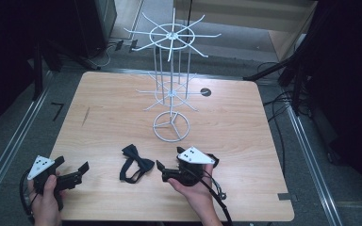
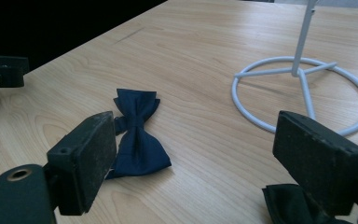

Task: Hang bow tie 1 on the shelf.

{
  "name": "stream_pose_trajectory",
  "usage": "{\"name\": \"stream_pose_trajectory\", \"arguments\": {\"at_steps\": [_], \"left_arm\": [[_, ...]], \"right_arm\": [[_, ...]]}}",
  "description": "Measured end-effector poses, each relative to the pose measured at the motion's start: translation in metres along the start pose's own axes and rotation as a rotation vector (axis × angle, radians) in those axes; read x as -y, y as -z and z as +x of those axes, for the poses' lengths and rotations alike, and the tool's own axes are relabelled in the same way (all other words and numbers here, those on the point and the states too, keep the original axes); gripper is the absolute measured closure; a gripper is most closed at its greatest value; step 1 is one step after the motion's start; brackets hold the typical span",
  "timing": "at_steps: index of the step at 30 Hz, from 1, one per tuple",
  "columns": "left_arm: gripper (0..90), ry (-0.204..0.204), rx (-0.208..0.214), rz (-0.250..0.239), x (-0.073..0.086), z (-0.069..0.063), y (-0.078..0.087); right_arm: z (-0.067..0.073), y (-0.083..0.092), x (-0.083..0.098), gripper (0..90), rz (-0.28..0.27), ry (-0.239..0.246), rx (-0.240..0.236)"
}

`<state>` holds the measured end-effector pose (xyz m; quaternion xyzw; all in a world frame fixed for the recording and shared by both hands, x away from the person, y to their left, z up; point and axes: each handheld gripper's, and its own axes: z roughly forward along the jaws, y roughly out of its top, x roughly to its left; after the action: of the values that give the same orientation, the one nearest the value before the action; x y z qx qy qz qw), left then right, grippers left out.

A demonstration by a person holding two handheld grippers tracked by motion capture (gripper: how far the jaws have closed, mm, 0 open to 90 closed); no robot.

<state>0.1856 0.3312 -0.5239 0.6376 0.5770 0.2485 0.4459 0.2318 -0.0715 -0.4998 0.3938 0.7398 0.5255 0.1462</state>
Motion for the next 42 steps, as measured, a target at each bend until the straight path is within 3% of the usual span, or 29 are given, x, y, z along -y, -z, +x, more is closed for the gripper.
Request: {"name": "stream_pose_trajectory", "arguments": {"at_steps": [3,10,25,30,37,42], "left_arm": [[0.0,-0.001,0.001,0.001,0.000,0.000,0.000],[0.0,0.000,0.001,0.000,0.000,0.000,0.000],[0.0,0.001,0.001,-0.002,0.000,0.000,0.000],[0.0,0.001,0.000,-0.001,0.000,0.000,0.000],[0.0,0.001,0.002,0.000,0.000,0.000,0.000],[0.0,0.002,0.000,0.000,0.000,0.000,0.000]], "right_arm": [[0.003,-0.007,-0.001,20.6,0.013,-0.004,0.016],[0.011,-0.022,-0.001,36.4,0.024,-0.020,-0.016],[0.039,-0.059,0.003,39.6,0.152,0.010,0.015],[0.049,-0.071,0.006,38.9,0.187,0.041,0.015],[0.052,-0.077,0.009,39.0,0.197,0.044,0.018],[0.054,-0.081,0.014,45.6,0.213,0.043,0.035]]}}
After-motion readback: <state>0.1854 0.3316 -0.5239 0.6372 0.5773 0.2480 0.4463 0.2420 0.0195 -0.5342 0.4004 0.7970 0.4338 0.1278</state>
